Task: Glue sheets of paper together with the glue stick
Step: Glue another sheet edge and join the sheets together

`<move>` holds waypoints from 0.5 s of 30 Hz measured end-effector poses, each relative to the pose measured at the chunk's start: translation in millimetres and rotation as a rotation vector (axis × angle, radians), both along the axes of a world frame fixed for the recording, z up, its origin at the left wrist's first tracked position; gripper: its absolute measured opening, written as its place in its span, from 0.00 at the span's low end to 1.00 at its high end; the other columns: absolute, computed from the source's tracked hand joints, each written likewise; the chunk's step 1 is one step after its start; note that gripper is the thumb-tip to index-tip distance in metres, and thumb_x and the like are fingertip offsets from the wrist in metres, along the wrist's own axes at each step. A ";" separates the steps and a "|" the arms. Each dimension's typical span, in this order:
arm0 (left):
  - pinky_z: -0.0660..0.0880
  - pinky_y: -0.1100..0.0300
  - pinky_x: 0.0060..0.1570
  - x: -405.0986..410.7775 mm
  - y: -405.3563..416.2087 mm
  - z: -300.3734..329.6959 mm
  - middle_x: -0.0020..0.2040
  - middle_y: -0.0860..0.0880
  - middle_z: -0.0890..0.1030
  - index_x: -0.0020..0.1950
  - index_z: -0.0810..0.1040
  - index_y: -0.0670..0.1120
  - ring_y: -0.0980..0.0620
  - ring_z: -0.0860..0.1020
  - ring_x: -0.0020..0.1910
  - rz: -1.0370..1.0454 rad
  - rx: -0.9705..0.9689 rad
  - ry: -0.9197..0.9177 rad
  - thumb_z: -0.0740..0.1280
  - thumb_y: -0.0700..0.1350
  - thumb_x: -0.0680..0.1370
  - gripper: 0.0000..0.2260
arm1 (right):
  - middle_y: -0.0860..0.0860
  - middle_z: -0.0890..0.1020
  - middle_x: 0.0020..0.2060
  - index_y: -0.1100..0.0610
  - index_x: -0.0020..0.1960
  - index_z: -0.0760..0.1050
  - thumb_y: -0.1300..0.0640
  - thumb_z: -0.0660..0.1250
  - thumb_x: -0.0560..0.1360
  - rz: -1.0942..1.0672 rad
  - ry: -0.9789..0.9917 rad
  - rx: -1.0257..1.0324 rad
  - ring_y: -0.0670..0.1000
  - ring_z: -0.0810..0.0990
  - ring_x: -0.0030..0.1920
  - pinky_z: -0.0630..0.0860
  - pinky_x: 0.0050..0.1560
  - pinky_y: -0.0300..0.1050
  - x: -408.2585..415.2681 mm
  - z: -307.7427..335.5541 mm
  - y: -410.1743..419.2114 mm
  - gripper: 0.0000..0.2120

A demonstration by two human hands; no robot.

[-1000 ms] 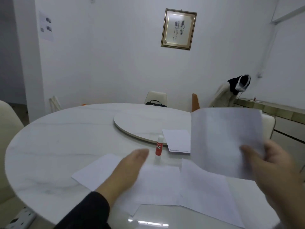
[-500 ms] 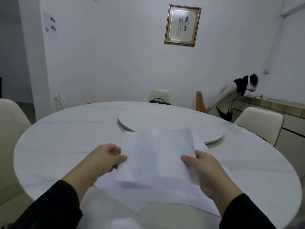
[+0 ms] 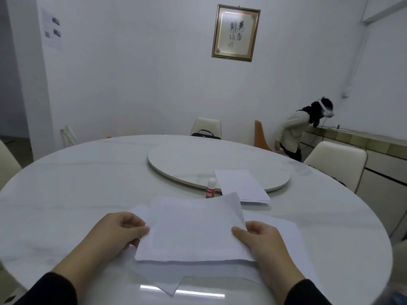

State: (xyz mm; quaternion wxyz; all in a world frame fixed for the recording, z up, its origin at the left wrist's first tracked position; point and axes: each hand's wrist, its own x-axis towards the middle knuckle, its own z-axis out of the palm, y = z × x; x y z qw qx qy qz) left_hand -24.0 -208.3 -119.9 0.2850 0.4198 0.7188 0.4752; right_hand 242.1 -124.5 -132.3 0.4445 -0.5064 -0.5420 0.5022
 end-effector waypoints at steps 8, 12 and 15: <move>0.67 0.64 0.21 3.9 1.8 -0.6 0.26 0.47 0.82 0.40 0.82 0.40 0.54 0.76 0.20 0.016 -0.010 0.005 0.73 0.41 0.71 0.04 | 0.54 0.87 0.37 0.61 0.45 0.82 0.59 0.74 0.70 0.014 -0.025 0.032 0.56 0.86 0.41 0.82 0.48 0.51 2.3 -5.3 7.2 0.06; 0.70 0.61 0.30 5.9 4.9 -1.6 0.30 0.47 0.84 0.38 0.83 0.41 0.50 0.81 0.27 0.021 0.004 0.032 0.74 0.41 0.70 0.04 | 0.53 0.87 0.36 0.60 0.44 0.82 0.58 0.74 0.69 0.003 -0.052 0.048 0.55 0.86 0.41 0.82 0.49 0.53 2.7 -7.8 11.8 0.06; 0.71 0.60 0.33 7.7 6.7 -2.7 0.30 0.46 0.84 0.38 0.83 0.41 0.49 0.81 0.27 0.032 0.029 0.042 0.74 0.40 0.70 0.03 | 0.52 0.87 0.36 0.59 0.44 0.82 0.57 0.74 0.69 -0.005 -0.085 0.059 0.54 0.86 0.40 0.82 0.49 0.51 2.5 -8.5 15.0 0.06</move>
